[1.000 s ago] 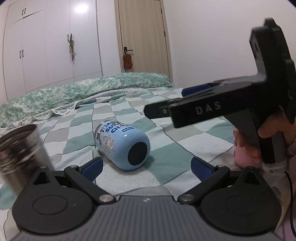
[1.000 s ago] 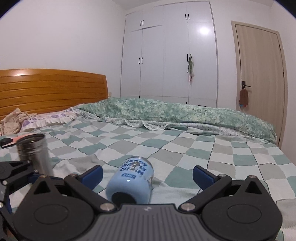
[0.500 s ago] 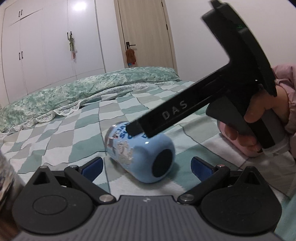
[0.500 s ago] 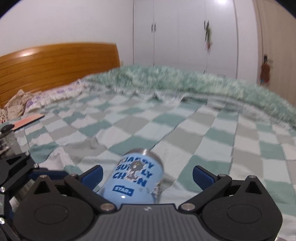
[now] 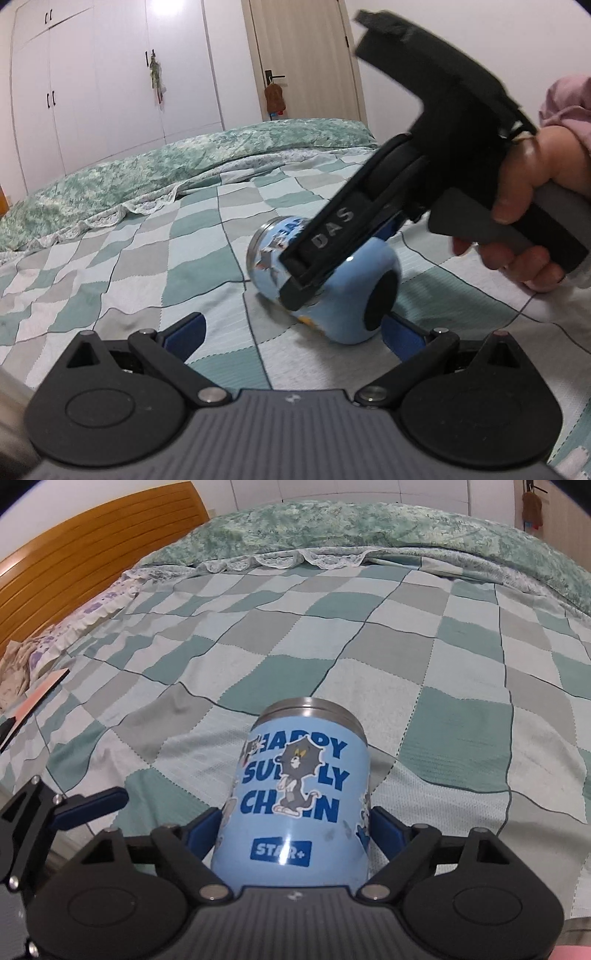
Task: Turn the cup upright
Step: 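Close the right gripper around the light-blue cup's body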
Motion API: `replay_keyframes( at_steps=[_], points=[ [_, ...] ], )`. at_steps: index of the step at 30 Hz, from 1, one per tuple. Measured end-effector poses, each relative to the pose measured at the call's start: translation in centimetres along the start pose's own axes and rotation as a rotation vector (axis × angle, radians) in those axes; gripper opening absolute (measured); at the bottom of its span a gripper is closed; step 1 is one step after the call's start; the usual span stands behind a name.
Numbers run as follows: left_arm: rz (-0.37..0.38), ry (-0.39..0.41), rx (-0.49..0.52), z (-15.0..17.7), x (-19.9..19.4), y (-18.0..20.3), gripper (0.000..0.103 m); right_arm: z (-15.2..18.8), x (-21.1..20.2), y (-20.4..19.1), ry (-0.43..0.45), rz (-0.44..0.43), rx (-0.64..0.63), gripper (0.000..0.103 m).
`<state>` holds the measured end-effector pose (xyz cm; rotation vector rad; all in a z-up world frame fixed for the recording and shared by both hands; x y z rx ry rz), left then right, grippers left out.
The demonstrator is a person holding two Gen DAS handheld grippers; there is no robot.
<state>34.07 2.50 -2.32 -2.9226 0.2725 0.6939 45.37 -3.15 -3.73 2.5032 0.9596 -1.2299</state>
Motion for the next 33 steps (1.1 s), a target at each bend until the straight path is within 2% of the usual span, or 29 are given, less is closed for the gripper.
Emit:
replay_keyframes(
  at_steps=[8, 22, 28, 33],
  points=[
    [0.014, -0.005, -0.014, 0.1, 0.7, -1.1, 0.103, 0.4, -0.6, 0.7, 0.010, -0.017, 0.074, 0.085],
    [0.049, -0.013, -0.020, -0.3, 1.4, -2.8, 0.103, 0.9, -1.8, 1.1, 0.027, 0.023, 0.168, 0.085],
    [0.070, -0.010, -0.002, -0.7, 1.3, -2.5, 0.103, 1.3, -3.4, 1.1, 0.057, 0.040, 0.205, 0.085],
    [0.085, 0.017, 0.002, -1.5, -0.6, -2.0, 0.103, 1.6, -5.9, 0.6, 0.106, 0.050, 0.230, 0.085]
  ],
)
Point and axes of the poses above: each gripper's, at about its wrist camera, not at the fingertips, and x roughly the way its jaws point, y to its right, z to its underside, the point moved 8 cm from there along x, roughly the way its jaws point, and after that the axes turned 6 degrees about -x, right-handed, at the moved point
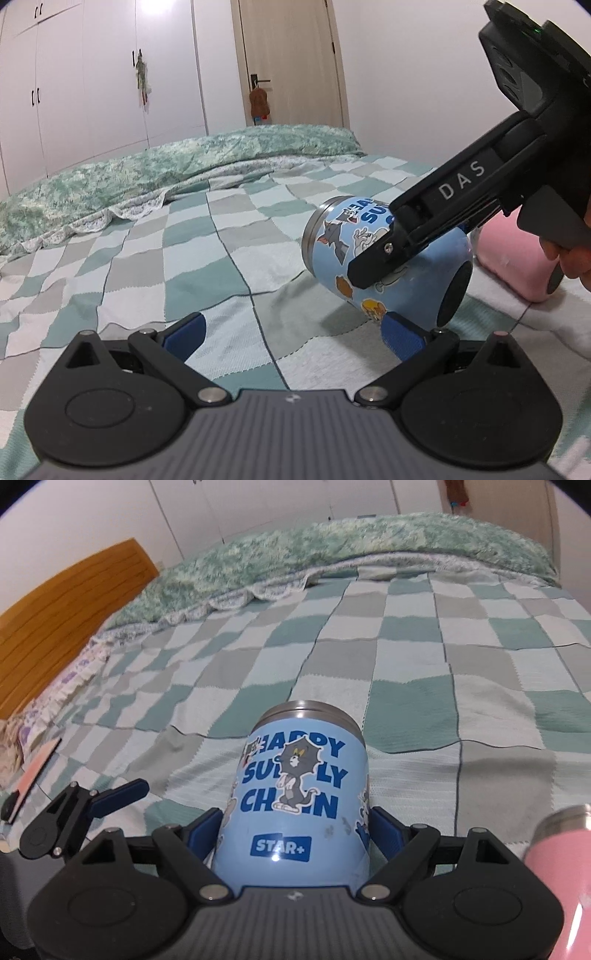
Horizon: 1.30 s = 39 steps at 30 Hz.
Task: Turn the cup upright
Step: 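Close the right gripper around the light-blue cup's body, then lift the light-blue cup and carry it toward the left gripper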
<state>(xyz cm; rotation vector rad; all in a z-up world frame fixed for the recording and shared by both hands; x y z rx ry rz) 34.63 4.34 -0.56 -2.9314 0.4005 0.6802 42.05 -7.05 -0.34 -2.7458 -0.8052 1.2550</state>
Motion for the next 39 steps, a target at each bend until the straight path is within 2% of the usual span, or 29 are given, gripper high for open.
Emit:
replay_keyframes(
  at_steps=[11, 20, 26, 30, 36, 38, 39],
  points=[
    [-0.002, 0.044, 0.017, -0.7, -8.0, 1.7, 0.103, 2.5, -7.3, -3.4, 0.081, 0.000, 0.045, 0.085],
    [-0.025, 0.012, 0.008, 3.1, -14.1, 2.5, 0.103, 10.9, -10.4, -5.4, 0.040, 0.010, 0.118, 0.085],
    [-0.060, -0.013, -0.025, 5.4, -16.2, 2.9, 0.103, 16.1, -8.5, -4.6, -0.011, 0.060, 0.157, 0.085],
    [-0.083, -0.017, -0.044, 6.3, -17.4, 3.5, 0.103, 16.6, -8.4, -5.1, 0.000, 0.057, 0.146, 0.085],
    [-0.129, -0.004, -0.061, 5.7, -18.7, 4.5, 0.103, 16.2, -8.8, -5.0, 0.008, 0.034, 0.104, 0.086],
    [-0.140, -0.005, -0.054, 5.4, -19.0, 5.2, 0.103, 16.1, -10.1, -4.7, 0.043, -0.014, 0.111, 0.091],
    [-0.143, -0.008, -0.048, 5.3, -19.1, 5.6, 0.103, 15.8, -10.7, -4.4, 0.063, -0.031, 0.107, 0.097]
  ],
)
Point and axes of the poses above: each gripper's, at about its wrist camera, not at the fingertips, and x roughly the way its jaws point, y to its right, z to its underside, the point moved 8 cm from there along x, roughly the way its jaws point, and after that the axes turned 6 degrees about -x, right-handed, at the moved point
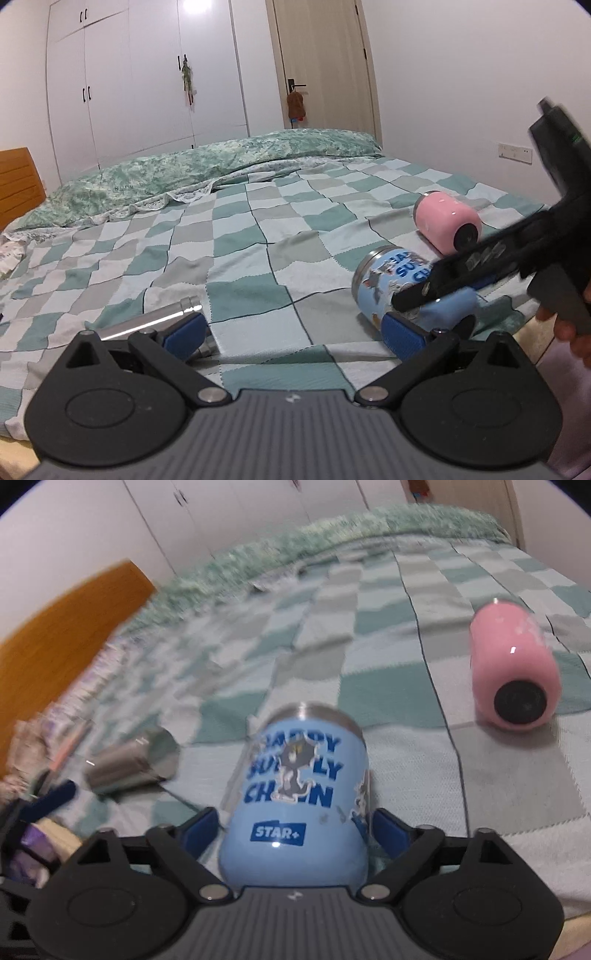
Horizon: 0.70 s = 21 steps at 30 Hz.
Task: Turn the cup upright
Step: 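Lift the light-blue cup and carry it toward the left gripper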
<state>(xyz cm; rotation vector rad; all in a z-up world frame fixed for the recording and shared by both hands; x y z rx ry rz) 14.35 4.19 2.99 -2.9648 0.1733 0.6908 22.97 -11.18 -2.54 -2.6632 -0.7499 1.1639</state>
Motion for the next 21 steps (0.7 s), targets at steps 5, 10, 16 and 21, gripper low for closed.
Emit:
replay_keyframes(
  at_steps=[5, 10, 16, 21],
  points=[
    [0.004, -0.033, 0.013, -1.2, 0.2, 2.9, 0.103, -1.3, -4.8, 2.8, 0.138, -0.051, -0.073, 0.102],
    [0.050, -0.093, 0.004, -2.8, 2.0, 6.6, 0.103, -1.5, -7.1, 6.7, 0.207, 0.008, -0.172, 0.103],
    [0.033, -0.182, -0.027, -3.7, 5.6, 9.4, 0.103, -1.5, -8.2, 10.0, 0.241, 0.098, -0.306, 0.103],
    [-0.013, -0.328, -0.122, -3.3, 9.3, 9.6, 0.103, -1.7, -7.4, 11.5, 0.247, 0.116, -0.361, 0.103]
  ],
)
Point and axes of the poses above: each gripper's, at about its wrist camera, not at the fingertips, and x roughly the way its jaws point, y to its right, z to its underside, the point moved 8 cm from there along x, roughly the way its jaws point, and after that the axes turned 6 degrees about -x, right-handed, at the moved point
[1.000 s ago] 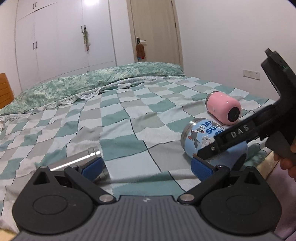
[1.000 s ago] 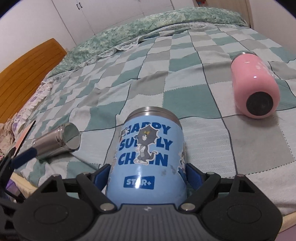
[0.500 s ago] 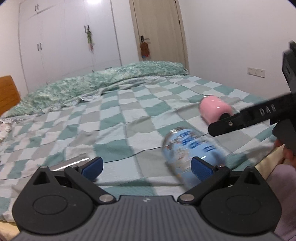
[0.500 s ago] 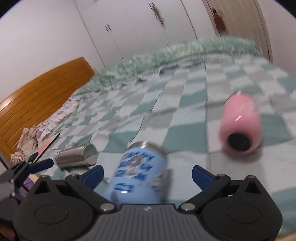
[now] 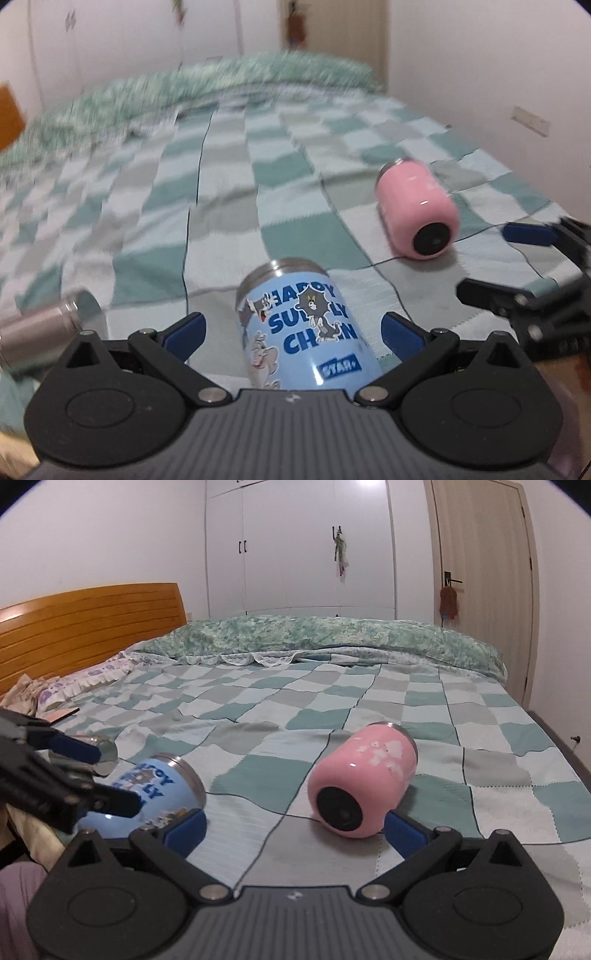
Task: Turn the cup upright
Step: 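Lift the light-blue cup and carry it toward the left gripper, then grasp the light-blue cup with the left gripper while the right gripper releases it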
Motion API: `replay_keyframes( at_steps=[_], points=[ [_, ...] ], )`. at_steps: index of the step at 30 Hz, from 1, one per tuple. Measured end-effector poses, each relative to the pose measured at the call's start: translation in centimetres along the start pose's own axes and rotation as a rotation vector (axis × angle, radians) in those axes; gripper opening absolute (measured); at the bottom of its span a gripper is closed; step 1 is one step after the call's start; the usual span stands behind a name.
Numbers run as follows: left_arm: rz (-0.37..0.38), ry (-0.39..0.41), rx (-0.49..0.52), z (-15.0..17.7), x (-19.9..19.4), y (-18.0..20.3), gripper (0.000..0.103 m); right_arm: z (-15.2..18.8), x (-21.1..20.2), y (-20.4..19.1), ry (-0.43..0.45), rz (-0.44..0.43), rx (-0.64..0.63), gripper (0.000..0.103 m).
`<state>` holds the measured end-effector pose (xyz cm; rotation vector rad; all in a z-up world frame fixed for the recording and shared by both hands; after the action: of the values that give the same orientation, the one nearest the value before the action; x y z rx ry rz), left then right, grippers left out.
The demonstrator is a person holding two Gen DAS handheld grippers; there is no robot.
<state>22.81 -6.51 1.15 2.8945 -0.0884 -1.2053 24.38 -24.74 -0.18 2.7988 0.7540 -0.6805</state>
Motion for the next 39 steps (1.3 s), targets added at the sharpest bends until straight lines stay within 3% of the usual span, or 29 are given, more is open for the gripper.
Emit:
replay_keyframes(
  at_steps=[9, 12, 23, 27, 33, 39],
  points=[
    [-0.052, -0.273, -0.187, 0.8, 5.0, -1.3, 0.103, 0.8, 1.7, 1.2, 0.005, -0.035, 0.021, 0.103],
    [-0.025, -0.342, -0.224, 1.3, 5.9, -1.3, 0.087, 1.0, 2.0, 1.2, 0.002, -0.045, 0.018, 0.103],
    [-0.026, -0.318, -0.205, 1.2, 5.4, -0.9, 0.086, 1.3, 2.2, 0.6, 0.002, -0.064, 0.023, 0.103],
    [0.011, -0.271, -0.214, 0.7, 4.3, -1.3, 0.086, 1.6, 2.0, 0.7, 0.004, -0.062, 0.031, 0.103],
    [0.094, -0.094, -0.192, -1.7, 0.9, -1.2, 0.085, 1.9, 1.5, 1.1, 0.019, -0.045, 0.051, 0.103],
    [0.068, 0.193, -0.108, -4.1, -0.6, -0.5, 0.085, 1.7, 0.8, 1.0, 0.072, -0.021, 0.063, 0.103]
  ],
)
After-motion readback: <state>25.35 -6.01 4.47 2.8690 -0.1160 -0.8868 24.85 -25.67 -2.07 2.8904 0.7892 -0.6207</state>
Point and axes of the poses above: each gripper's, at about its wrist camera, not at the fingertips, and x roughly the way its jaws point, y to its right, z to its underside, the point moved 8 cm from there along x, roughly the way its jaws point, and after that the axes turned 6 degrees about -x, right-handed, at the moved point
